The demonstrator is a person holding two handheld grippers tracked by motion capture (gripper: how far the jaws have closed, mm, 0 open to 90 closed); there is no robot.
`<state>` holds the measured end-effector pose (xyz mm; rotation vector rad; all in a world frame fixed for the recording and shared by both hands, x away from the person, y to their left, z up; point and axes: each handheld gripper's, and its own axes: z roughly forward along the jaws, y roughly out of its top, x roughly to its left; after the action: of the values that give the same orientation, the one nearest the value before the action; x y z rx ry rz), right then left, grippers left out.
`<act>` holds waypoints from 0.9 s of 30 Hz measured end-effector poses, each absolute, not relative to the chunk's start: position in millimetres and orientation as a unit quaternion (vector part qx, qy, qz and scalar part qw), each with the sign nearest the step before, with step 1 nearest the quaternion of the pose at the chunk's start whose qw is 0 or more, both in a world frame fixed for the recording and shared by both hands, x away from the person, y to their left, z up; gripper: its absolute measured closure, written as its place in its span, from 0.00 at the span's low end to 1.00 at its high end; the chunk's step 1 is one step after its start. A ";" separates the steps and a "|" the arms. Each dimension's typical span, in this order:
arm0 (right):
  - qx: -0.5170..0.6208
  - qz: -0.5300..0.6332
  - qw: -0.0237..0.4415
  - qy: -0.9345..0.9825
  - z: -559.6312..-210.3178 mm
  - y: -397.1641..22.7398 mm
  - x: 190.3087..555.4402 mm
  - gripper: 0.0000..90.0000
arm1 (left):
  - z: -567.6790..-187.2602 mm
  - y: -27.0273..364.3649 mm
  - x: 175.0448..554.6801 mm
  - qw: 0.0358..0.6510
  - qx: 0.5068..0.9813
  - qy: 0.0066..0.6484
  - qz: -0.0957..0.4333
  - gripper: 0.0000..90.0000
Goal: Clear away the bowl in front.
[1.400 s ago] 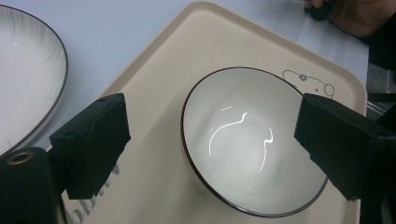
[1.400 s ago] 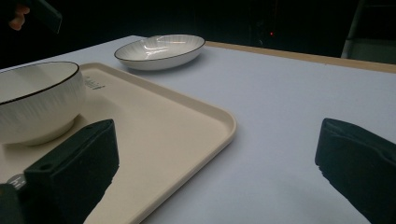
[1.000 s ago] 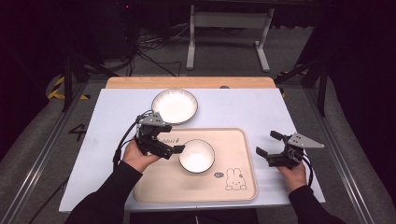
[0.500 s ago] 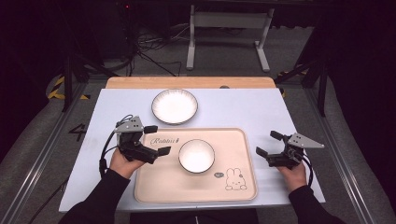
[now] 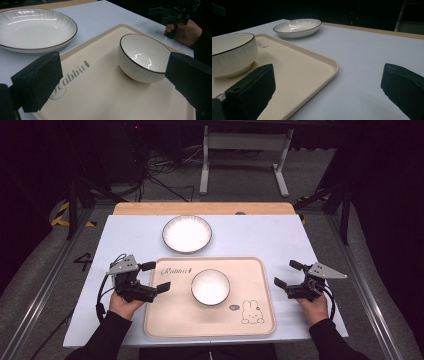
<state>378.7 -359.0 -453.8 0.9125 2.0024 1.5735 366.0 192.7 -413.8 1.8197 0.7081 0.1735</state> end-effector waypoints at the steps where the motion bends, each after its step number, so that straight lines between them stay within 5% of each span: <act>1: 0.329 0.568 0.216 0.723 -453.8 -359.0 378.7 0.00 | -415.8 194.6 365.3 0.558 0.768 0.303 0.077 0.02; 27: 0.317 0.570 0.215 0.727 -453.6 -358.7 377.4 0.00 | -456.2 220.5 369.2 0.557 0.731 0.380 0.103 0.00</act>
<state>377.4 -358.7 -453.6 0.8802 2.0144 1.5804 369.2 220.5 -456.2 1.7258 0.8966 0.2439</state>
